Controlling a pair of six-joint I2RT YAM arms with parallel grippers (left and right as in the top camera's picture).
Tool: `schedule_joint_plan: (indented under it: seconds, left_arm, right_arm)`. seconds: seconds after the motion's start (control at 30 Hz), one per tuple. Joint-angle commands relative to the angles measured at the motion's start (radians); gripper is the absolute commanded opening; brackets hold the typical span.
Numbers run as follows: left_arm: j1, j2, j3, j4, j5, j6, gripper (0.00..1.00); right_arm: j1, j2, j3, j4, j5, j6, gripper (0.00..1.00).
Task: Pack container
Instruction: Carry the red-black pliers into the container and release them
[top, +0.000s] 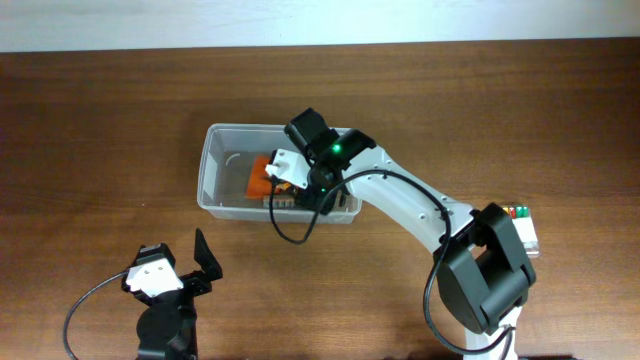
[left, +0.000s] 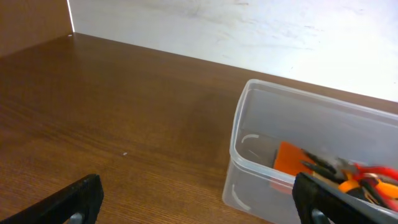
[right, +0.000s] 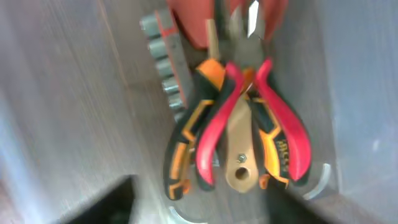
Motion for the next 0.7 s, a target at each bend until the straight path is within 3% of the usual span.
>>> schedule_joint_plan:
  seconds: [0.0, 0.2, 0.4, 0.67]
  left_arm:
    - [-0.003, -0.004, -0.003, -0.002, -0.003, 0.009, 0.99]
    - [-0.003, -0.004, -0.003, -0.002, -0.004, 0.009, 0.99]
    - [-0.003, -0.004, -0.003, -0.002, -0.003, 0.009, 0.99]
    - [-0.003, -0.004, -0.003, -0.002, -0.003, 0.009, 0.99]
  right_arm:
    - [-0.003, -0.004, 0.011, -0.002, -0.002, 0.039, 0.77]
    - [-0.012, -0.044, 0.081, -0.047, -0.001, 0.237, 0.84]
    - [-0.072, -0.111, 0.268, -0.304, 0.067, 0.468, 0.82]
    - [-0.245, -0.27, 0.386, -0.61, 0.143, 0.541, 0.86]
